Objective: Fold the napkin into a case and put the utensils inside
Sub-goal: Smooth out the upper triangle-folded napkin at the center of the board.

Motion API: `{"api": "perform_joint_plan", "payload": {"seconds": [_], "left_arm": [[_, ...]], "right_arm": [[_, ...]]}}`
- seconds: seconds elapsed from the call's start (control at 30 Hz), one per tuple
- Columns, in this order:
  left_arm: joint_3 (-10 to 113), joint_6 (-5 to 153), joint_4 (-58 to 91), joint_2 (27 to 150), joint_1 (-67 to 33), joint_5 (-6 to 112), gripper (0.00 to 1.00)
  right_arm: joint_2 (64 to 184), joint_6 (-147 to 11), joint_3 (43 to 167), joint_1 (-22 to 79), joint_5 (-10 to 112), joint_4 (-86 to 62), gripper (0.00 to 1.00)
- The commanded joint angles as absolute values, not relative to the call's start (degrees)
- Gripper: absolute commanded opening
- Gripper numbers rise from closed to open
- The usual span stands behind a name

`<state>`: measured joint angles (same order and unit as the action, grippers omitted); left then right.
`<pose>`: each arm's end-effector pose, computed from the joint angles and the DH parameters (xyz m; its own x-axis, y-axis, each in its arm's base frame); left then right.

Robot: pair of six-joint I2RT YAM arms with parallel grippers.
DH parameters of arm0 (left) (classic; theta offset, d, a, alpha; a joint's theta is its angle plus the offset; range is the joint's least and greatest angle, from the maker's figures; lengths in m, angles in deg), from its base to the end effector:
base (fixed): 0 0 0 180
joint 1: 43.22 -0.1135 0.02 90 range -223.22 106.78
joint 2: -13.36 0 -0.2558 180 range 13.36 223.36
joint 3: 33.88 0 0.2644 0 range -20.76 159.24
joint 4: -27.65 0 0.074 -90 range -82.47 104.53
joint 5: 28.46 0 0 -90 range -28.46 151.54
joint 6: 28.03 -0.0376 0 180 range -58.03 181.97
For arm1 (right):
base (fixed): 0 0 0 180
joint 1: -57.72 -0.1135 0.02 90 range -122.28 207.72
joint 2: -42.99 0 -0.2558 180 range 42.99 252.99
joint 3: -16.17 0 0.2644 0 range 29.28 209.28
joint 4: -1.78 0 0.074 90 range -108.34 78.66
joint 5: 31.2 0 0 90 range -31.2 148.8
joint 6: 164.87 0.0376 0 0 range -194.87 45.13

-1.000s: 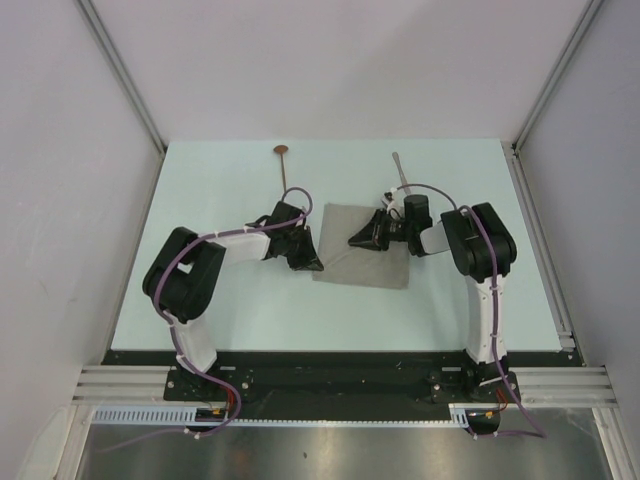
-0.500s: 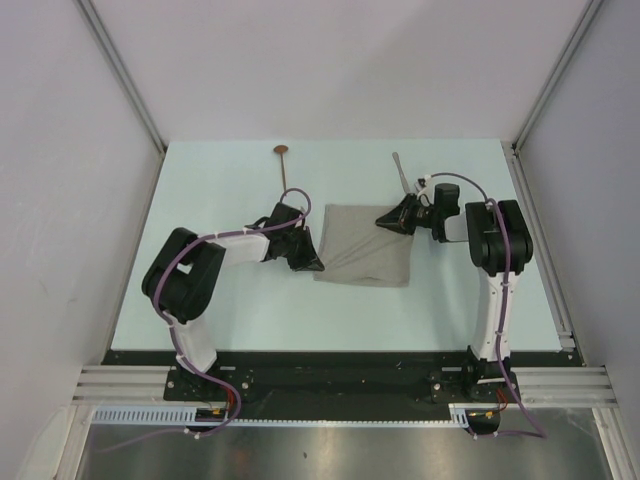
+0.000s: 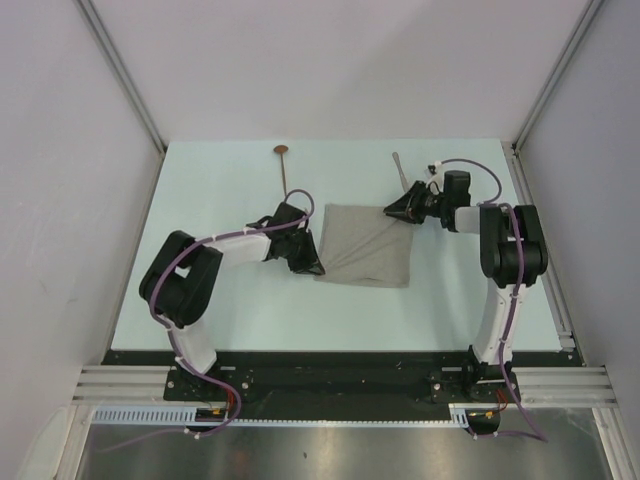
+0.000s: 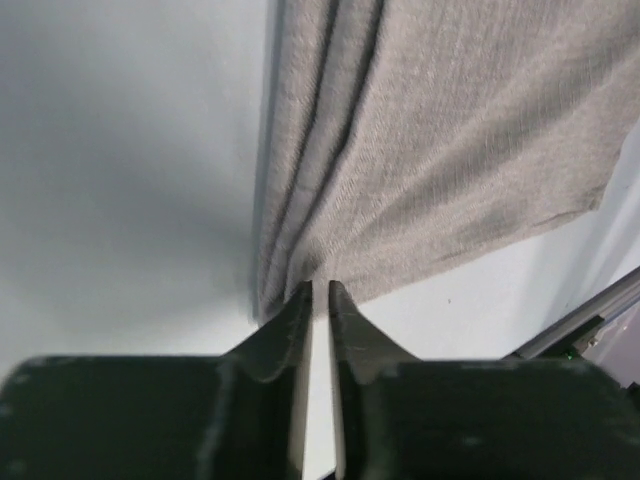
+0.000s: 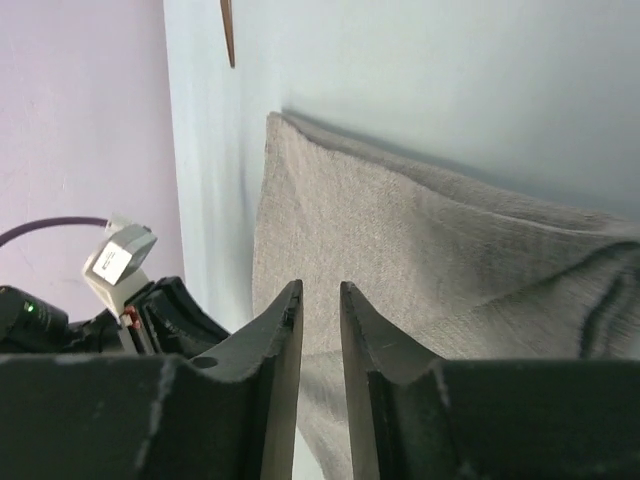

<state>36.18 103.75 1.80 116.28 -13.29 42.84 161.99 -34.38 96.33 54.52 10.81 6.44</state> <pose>0.3027 -0.1882 0.1257 -0.9633 -0.1736 -0.2048 -0.0334 0.8343 -0.5504 0.4298 0.0520 0.1157 -0.8494 0.3878 -0.3581 -0.1310 0.5025 0.8546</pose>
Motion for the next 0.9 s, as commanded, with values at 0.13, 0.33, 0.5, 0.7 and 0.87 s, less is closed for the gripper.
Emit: {"api": "perform_joint_plan", "payload": {"seconds": [0.13, 0.33, 0.5, 0.7, 0.87], "left_arm": [[50.3, 100.3, -4.8, 116.1, -13.1, 43.9, 0.26], [65.1, 98.0, -7.8, 128.8, -14.4, 45.3, 0.24], [72.9, 97.6, -6.2, 137.7, -15.9, 43.3, 0.20], [72.9, 98.7, -7.4, 139.7, -18.3, 46.1, 0.14], [69.1, 100.0, -8.3, 138.7, -19.6, 47.9, 0.13]], "right_arm": [[158.0, -39.0, 96.2, 57.1, 13.1, -0.1, 0.28], [152.2, -40.4, 92.0, 55.1, 16.2, -6.9, 0.27], [146.1, -45.6, 88.7, 48.3, 20.4, -16.0, 0.26], [139.9, -51.6, 84.7, 42.4, 30.4, -24.9, 0.20], [138.8, -56.6, 89.3, 36.0, 43.0, -34.5, 0.48]]}}
